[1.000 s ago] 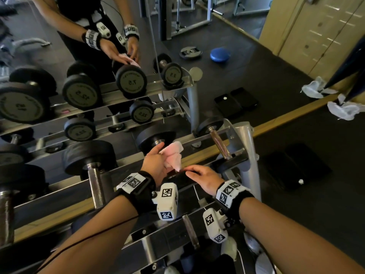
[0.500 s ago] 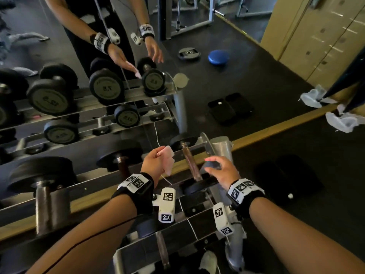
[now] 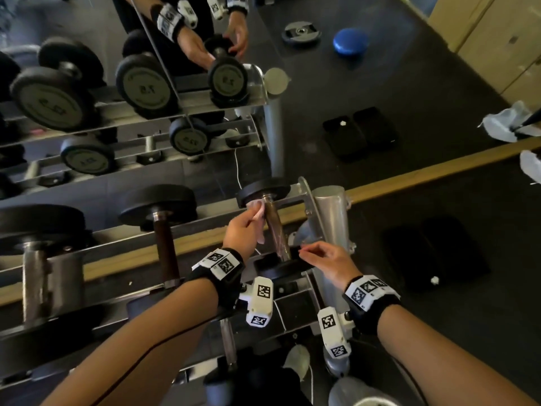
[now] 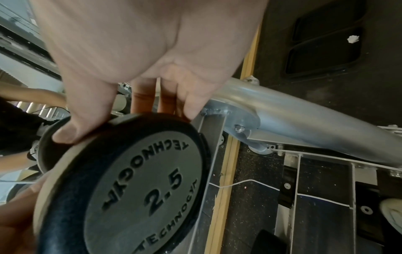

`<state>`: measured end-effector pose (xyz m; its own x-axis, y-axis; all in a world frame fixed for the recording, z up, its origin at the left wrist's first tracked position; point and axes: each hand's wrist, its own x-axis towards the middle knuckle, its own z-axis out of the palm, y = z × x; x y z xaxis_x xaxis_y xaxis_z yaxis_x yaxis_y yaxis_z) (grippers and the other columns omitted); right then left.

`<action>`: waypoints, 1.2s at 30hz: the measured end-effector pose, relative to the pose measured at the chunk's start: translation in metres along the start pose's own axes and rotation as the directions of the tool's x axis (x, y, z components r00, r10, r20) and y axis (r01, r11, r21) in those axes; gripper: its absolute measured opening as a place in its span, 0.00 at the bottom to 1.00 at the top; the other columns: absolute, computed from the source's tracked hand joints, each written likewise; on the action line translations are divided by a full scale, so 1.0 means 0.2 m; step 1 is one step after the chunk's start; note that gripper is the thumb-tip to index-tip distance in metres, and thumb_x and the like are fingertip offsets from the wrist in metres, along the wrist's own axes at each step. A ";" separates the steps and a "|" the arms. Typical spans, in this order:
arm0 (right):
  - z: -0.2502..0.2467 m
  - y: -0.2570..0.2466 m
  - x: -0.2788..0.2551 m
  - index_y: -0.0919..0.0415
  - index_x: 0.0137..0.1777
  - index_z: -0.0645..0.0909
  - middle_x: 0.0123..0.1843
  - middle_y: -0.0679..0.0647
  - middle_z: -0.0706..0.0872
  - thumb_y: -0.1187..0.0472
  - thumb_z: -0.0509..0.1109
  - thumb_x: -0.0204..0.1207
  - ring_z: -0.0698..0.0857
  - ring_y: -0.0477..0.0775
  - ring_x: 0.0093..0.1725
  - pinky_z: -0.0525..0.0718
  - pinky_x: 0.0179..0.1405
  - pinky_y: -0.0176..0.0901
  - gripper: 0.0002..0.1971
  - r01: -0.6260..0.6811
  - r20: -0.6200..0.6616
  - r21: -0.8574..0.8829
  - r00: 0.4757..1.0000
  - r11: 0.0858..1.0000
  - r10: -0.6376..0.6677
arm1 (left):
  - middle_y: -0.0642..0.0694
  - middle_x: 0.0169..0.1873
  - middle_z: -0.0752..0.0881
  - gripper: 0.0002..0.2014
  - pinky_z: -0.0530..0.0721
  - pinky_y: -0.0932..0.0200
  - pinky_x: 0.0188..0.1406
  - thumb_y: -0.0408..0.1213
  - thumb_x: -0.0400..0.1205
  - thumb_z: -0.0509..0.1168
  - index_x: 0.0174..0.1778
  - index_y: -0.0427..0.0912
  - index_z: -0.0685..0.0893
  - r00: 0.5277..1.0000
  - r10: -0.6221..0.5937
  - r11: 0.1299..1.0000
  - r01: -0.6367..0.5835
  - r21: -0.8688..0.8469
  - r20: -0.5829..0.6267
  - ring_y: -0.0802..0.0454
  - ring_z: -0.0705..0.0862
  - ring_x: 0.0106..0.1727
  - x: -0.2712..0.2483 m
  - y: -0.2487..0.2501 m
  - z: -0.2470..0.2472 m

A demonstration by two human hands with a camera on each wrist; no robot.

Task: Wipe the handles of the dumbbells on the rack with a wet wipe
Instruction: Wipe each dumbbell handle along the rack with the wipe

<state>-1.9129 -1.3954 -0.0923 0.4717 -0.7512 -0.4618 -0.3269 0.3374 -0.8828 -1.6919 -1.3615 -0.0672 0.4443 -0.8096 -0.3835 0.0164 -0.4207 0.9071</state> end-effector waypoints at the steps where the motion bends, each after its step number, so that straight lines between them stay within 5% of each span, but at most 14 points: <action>1: 0.00 0.00 0.00 0.43 0.43 0.90 0.56 0.47 0.91 0.28 0.81 0.49 0.87 0.52 0.61 0.79 0.71 0.61 0.27 -0.006 0.005 0.016 1.000 1.000 0.006 | 0.59 0.44 0.91 0.13 0.81 0.69 0.51 0.45 0.86 0.64 0.54 0.72 0.88 0.999 0.006 1.000 -0.007 0.030 0.035 0.65 0.88 0.48 0.00 -0.01 0.01; 4: 0.00 -0.01 -0.01 0.44 0.39 0.90 0.58 0.46 0.90 0.26 0.81 0.45 0.86 0.53 0.63 0.78 0.72 0.62 0.28 -0.014 0.002 0.042 1.000 0.999 0.014 | 0.61 0.50 0.90 0.15 0.80 0.71 0.49 0.45 0.87 0.63 0.58 0.77 0.83 0.995 0.033 0.989 -0.046 0.141 0.092 0.70 0.87 0.48 -0.01 -0.02 0.01; 9: 0.04 0.00 -0.03 0.42 0.38 0.89 0.54 0.55 0.91 0.26 0.81 0.46 0.87 0.58 0.61 0.77 0.72 0.65 0.26 0.014 -0.046 0.084 0.999 0.996 -0.010 | 0.69 0.43 0.89 0.18 0.77 0.82 0.41 0.46 0.87 0.62 0.52 0.83 0.81 0.987 0.065 0.969 -0.098 0.227 0.146 0.76 0.85 0.45 -0.06 -0.03 -0.01; 13: 0.08 0.00 -0.06 0.42 0.40 0.89 0.52 0.53 0.91 0.26 0.79 0.49 0.87 0.57 0.59 0.78 0.71 0.65 0.26 0.037 -0.096 0.092 0.995 0.995 -0.028 | 0.51 0.61 0.87 0.14 0.80 0.59 0.68 0.49 0.88 0.61 0.68 0.61 0.83 0.965 0.034 0.953 -0.110 0.282 0.259 0.56 0.86 0.61 -0.12 -0.09 -0.01; 18: 0.10 0.00 -0.10 0.43 0.46 0.87 0.52 0.50 0.90 0.34 0.75 0.65 0.87 0.53 0.58 0.80 0.69 0.64 0.17 0.029 -0.137 0.034 0.990 0.999 -0.024 | 0.46 0.56 0.91 0.12 0.86 0.61 0.54 0.35 0.86 0.66 0.60 0.52 0.90 0.953 -0.049 0.992 0.012 0.123 0.299 0.48 0.88 0.59 -0.11 -0.06 -0.08; 22: 0.13 0.01 -0.11 0.49 0.51 0.85 0.52 0.49 0.89 0.47 0.71 0.79 0.87 0.50 0.56 0.80 0.69 0.60 0.08 0.048 -0.171 -0.025 0.984 0.999 -0.052 | 0.43 0.58 0.89 0.11 0.81 0.44 0.69 0.39 0.86 0.65 0.58 0.57 0.89 0.991 -0.009 0.995 -0.004 0.102 0.133 0.44 0.86 0.61 -0.04 0.02 -0.09; 24: 0.15 0.02 -0.12 0.50 0.53 0.83 0.52 0.50 0.88 0.49 0.68 0.82 0.87 0.52 0.55 0.81 0.67 0.60 0.08 0.050 -0.196 -0.045 0.979 0.998 -0.058 | 0.43 0.63 0.86 0.13 0.80 0.55 0.67 0.42 0.87 0.63 0.65 0.59 0.86 0.991 0.014 0.983 -0.038 0.178 0.135 0.50 0.85 0.61 -0.03 0.04 -0.06; 27: 0.19 0.04 -0.15 0.46 0.58 0.79 0.54 0.52 0.86 0.45 0.61 0.84 0.86 0.55 0.55 0.83 0.63 0.60 0.10 0.036 -0.202 -0.061 0.978 0.998 -0.047 | 0.41 0.69 0.81 0.20 0.71 0.75 0.47 0.38 0.88 0.59 0.75 0.62 0.76 0.982 0.050 0.870 -0.133 0.475 0.182 0.51 0.84 0.60 -0.06 0.02 0.01; 31: 0.27 0.06 -0.17 0.46 0.63 0.73 0.54 0.43 0.79 0.48 0.55 0.88 0.82 0.47 0.52 0.78 0.51 0.33 0.10 0.104 -0.281 -0.089 0.952 0.991 -0.126 | 0.41 0.67 0.82 0.22 0.75 0.62 0.57 0.34 0.89 0.55 0.79 0.56 0.74 0.973 0.080 0.802 -0.192 0.565 0.218 0.52 0.81 0.56 -0.16 0.04 0.01; 34: 0.31 0.07 -0.17 0.43 0.64 0.69 0.53 0.38 0.74 0.48 0.54 0.88 0.78 0.40 0.50 0.76 0.48 0.35 0.09 0.114 -0.300 -0.080 0.944 0.990 -0.133 | 0.39 0.69 0.81 0.21 0.76 0.57 0.66 0.33 0.89 0.55 0.79 0.48 0.73 0.975 0.009 0.804 -0.138 0.578 0.221 0.43 0.82 0.67 -0.20 0.05 0.01; 36: 0.31 0.08 -0.17 0.40 0.65 0.67 0.56 0.34 0.72 0.46 0.57 0.87 0.78 0.38 0.54 0.76 0.52 0.37 0.10 0.121 -0.281 -0.077 0.950 0.990 -0.138 | 0.36 0.67 0.83 0.20 0.80 0.62 0.60 0.37 0.88 0.61 0.76 0.38 0.76 0.968 -0.034 0.846 -0.104 0.523 0.247 0.47 0.85 0.62 -0.18 0.05 -0.01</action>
<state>-1.8834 -1.3291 -0.0964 0.2628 -0.9195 -0.2924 -0.3293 0.1993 -0.9230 -1.7053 -1.3348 -0.0443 0.2085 -0.8709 -0.4451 -0.5007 -0.4860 0.7163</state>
